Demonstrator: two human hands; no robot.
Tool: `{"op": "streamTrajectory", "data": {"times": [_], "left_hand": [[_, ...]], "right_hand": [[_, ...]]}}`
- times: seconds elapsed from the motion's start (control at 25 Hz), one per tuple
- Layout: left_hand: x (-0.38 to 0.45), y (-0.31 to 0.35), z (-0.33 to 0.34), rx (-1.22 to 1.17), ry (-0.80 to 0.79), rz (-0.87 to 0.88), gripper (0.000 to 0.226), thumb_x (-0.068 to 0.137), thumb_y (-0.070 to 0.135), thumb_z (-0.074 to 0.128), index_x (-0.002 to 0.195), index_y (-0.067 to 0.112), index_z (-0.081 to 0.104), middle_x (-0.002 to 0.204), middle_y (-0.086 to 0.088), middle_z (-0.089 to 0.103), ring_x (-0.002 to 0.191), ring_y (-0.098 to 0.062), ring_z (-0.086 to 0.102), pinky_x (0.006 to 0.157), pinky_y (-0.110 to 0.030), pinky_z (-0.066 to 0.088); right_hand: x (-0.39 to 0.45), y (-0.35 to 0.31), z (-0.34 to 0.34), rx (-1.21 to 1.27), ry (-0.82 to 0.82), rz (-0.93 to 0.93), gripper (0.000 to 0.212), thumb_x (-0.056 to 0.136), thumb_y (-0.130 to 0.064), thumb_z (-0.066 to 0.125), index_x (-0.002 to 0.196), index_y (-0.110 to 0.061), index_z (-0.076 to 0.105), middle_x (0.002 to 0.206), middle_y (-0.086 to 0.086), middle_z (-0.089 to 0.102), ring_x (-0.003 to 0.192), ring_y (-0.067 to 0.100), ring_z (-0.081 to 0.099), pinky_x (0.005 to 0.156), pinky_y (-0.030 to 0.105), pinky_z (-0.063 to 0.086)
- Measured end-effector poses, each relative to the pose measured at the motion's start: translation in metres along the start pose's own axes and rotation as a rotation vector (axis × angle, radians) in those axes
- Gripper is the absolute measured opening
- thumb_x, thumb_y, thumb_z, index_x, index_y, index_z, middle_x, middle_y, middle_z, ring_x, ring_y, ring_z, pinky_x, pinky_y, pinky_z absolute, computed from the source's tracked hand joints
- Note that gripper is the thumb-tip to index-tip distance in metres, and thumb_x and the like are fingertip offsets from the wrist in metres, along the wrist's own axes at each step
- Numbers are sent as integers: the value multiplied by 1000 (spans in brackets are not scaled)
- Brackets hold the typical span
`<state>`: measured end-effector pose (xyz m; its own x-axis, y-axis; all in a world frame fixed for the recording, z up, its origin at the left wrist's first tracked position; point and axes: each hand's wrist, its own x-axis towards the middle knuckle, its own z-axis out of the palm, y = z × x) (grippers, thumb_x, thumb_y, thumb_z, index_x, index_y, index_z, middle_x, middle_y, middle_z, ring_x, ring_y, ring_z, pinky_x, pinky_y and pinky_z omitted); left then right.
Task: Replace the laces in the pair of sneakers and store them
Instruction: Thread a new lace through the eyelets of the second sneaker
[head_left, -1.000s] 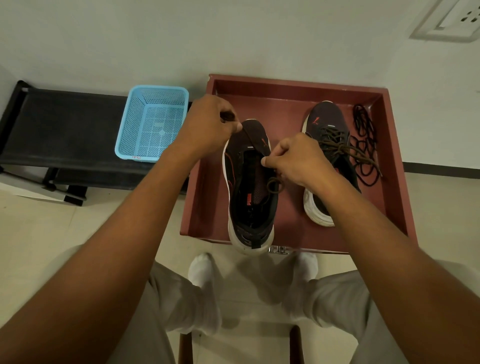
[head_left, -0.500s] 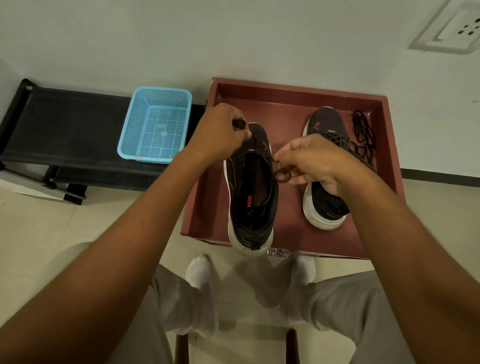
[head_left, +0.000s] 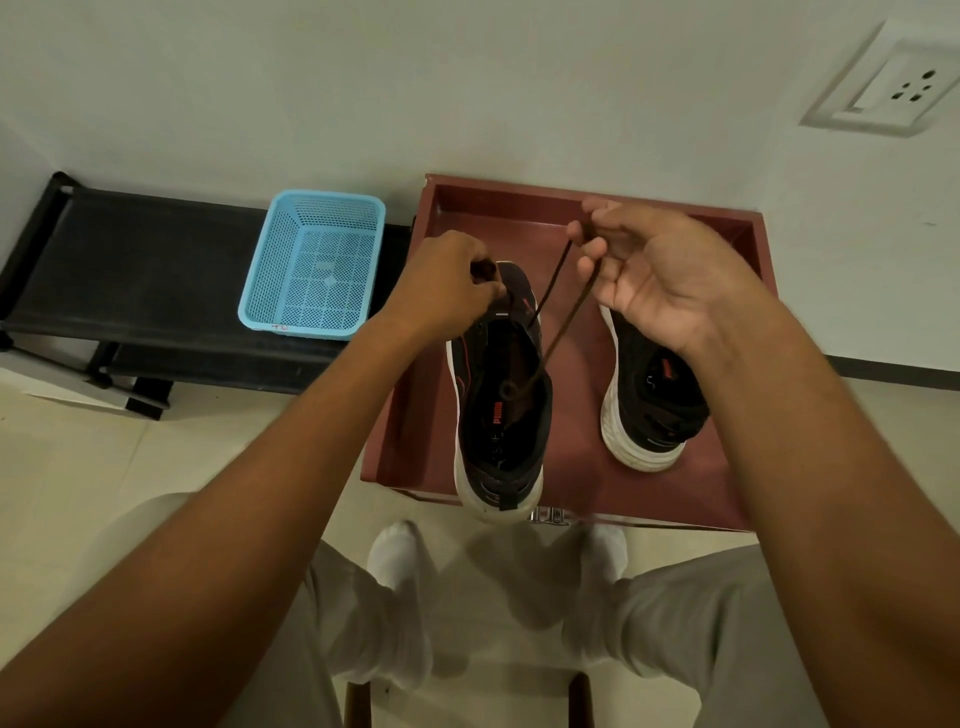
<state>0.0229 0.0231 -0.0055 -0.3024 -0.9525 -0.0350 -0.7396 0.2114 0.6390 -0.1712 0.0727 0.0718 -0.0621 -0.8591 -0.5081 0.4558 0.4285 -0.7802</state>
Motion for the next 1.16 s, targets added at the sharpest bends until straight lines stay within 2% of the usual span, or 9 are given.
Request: {"op": "streamTrajectory", "data": {"times": [0.2,0.32,0.44,0.6,0.72,0.84,0.96,1.08,1.16], "left_hand": [[0,-1,0,-21,6,8,12,89,23,77,93,12,76,88,-2,72,83,-16,69,82,-37,60],[-1,-1,-1,-28,19,9,13,89,23,78,92,11,76,87,-3,72,83,-17,69,82,-40,60],[0,0,-2,-27,42,-5,14,90,24,77,93,10,76,87,-4,73,83,-17,69,81,-38,59],[2,0,-4,-71,86,-25,13,88,23,77,90,11,78,88,-3,74,86,-17,69,84,-36,58],[2,2,-3,-111,72,-47,11,88,24,77,87,12,77,84,-2,73,83,-16,69,79,-34,57],[2,4,-4,-163,48,-57,10,88,23,77,88,13,77,84,-1,74,82,-14,70,77,-31,57],[3,4,-9,-238,17,-53,11,89,26,76,90,15,78,84,1,75,81,-13,72,81,-38,61],[3,8,-17,-385,-49,-58,20,97,32,66,97,16,76,84,5,71,79,-9,67,88,-40,58],[5,11,-23,-466,-87,-75,30,104,29,48,110,15,73,86,-1,71,80,-12,62,86,-38,55]], "right_hand": [[-4,-26,-1,12,-62,-35,22,100,-1,52,116,-1,66,120,20,73,50,1,48,49,12,46],[-2,-24,-2,-108,-10,-140,25,99,6,49,117,1,66,117,19,74,48,1,41,47,13,39],[3,-1,-3,-208,17,-123,28,98,9,48,116,3,68,110,18,74,53,2,46,50,15,43],[11,38,-8,-586,61,-31,26,98,11,50,112,1,69,104,21,70,57,7,59,56,23,57],[10,55,-10,-881,2,91,24,99,5,53,112,-6,70,104,17,71,73,16,68,68,29,59],[2,50,-7,-1193,-39,56,22,99,-7,58,112,-17,73,104,12,73,90,22,70,78,38,60],[-6,42,-4,-1381,-92,38,19,99,-17,62,115,-17,72,108,8,70,96,26,69,87,45,62],[-4,37,-1,-1438,0,-123,18,97,-24,67,110,-15,74,104,3,72,91,20,68,80,34,56],[2,35,0,-1358,91,-249,16,97,-23,68,108,-15,75,101,-1,71,89,15,65,77,26,47]]}}
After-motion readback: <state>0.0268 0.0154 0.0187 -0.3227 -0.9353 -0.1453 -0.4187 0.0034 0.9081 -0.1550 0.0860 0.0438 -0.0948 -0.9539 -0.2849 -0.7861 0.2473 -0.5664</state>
